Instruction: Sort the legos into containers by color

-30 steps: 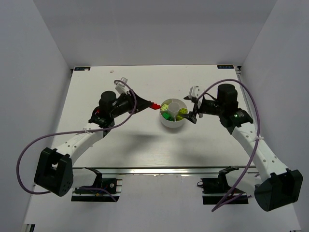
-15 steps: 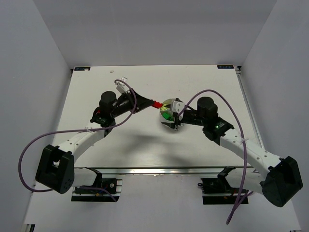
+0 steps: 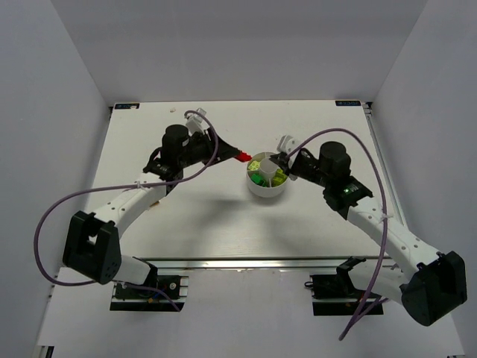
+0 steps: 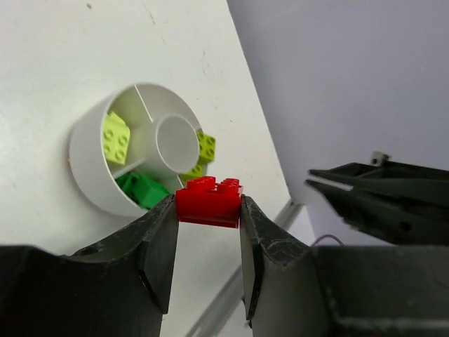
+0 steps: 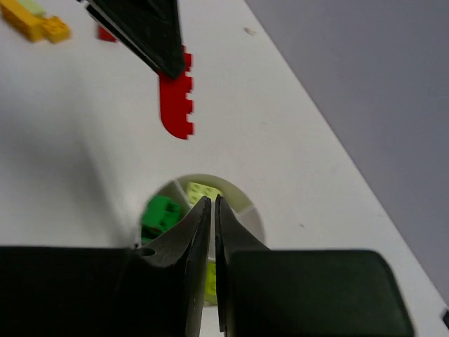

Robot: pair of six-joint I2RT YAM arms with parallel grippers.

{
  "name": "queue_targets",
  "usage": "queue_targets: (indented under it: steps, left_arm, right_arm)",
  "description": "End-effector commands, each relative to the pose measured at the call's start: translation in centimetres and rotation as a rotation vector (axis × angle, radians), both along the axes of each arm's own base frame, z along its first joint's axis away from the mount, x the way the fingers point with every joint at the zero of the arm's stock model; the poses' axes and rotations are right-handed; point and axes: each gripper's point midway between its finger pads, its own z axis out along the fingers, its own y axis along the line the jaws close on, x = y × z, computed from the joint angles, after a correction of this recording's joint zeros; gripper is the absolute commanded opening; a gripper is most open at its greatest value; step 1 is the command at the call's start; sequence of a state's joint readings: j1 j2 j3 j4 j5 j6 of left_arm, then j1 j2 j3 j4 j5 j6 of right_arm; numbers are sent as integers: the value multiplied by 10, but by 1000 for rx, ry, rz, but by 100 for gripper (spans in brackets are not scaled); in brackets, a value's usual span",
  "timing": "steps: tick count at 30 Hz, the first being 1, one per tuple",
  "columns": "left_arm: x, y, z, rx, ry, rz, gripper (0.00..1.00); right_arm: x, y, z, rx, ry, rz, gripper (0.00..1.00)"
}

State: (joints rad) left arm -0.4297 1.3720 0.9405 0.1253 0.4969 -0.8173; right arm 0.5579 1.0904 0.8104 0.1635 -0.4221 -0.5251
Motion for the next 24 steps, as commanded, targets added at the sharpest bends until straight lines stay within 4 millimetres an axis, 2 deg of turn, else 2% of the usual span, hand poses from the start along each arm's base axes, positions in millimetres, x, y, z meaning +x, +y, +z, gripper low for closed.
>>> queue_targets:
  steps: [1, 2, 3, 5, 6, 7, 9, 10, 11, 13, 14, 20, 24]
  left_arm:
    - [16, -5, -10, 139, -20, -12, 0]
    - [24, -14, -8, 143, -31, -26, 0]
    - [24, -18, 2, 139, -59, -35, 0]
    - [33, -29, -10, 186, -66, -67, 0]
    - [37, -39, 1, 191, -102, -85, 0]
    - [42, -43, -15, 239, -98, -109, 0]
    - [46, -56, -17, 276, -128, -137, 0]
    - [51, -61, -8, 292, -176, -149, 0]
    - [57, -66, -18, 314, -169, -156, 0]
    - [63, -77, -11, 323, -201, -169, 0]
    - [66, -82, -19, 335, -198, -178, 0]
    - [77, -103, -17, 338, -237, -191, 0]
    - [84, -112, -32, 371, -227, -201, 0]
  right_arm:
    - [19, -28, 29, 40, 23, -120, 9]
    - [26, -38, 28, 37, 38, -156, 0]
    - [28, -43, 28, 40, 48, -171, 0]
    - [32, -56, 27, 58, 67, -216, 0]
    - [33, -60, 27, 65, 72, -230, 0]
    - [33, -63, 27, 73, 78, -242, 0]
    - [37, -71, 24, 88, 105, -276, 0]
    - [37, -74, 23, 93, 115, -284, 0]
    - [39, -79, 19, 97, 129, -303, 0]
    - [39, -82, 17, 107, 149, -311, 0]
    - [39, -84, 16, 110, 152, -316, 0]
    - [39, -87, 15, 121, 160, -327, 0]
    - [38, -88, 10, 125, 174, -329, 0]
